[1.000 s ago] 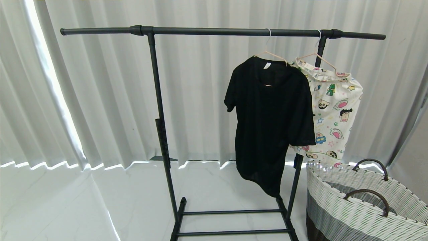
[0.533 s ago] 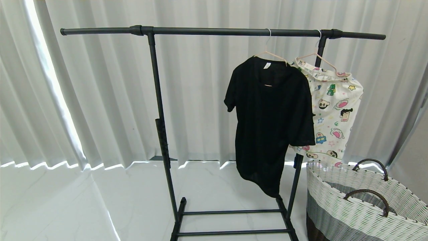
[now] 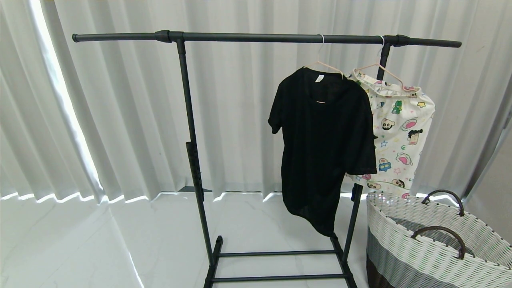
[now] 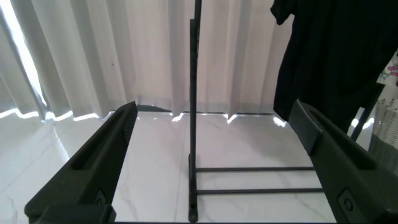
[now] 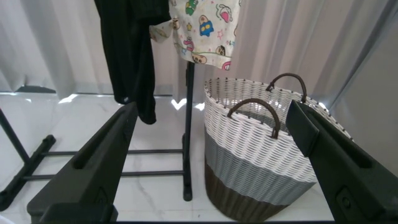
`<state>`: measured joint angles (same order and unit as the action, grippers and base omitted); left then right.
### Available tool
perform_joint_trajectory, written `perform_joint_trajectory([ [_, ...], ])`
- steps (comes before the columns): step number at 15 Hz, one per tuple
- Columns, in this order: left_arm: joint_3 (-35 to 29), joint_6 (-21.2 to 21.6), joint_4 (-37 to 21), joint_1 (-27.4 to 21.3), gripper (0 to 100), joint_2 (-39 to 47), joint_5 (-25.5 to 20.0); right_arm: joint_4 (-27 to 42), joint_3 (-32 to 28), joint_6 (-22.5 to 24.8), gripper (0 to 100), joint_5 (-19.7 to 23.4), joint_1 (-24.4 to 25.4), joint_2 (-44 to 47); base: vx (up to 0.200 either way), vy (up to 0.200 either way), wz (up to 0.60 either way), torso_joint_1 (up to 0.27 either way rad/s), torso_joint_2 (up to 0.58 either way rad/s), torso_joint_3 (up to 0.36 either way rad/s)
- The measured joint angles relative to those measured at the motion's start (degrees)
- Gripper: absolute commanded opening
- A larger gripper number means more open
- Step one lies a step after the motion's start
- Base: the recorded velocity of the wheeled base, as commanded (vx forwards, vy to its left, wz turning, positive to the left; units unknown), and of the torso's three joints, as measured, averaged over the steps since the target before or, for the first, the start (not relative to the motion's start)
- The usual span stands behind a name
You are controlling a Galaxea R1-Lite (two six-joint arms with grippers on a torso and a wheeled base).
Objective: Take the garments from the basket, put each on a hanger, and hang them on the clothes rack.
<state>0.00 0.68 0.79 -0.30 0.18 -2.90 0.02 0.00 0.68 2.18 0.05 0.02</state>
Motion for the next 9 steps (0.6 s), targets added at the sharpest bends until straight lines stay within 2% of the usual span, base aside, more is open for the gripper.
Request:
perform_joint_trajectory([
  [9, 0.00, 0.00, 0.00, -0.05, 100, -0.02, 0.01, 0.05, 0.00, 0.29, 100, 0.00, 0.00, 0.00, 0.000, 0.000, 0.00, 0.000, 0.00, 0.000],
])
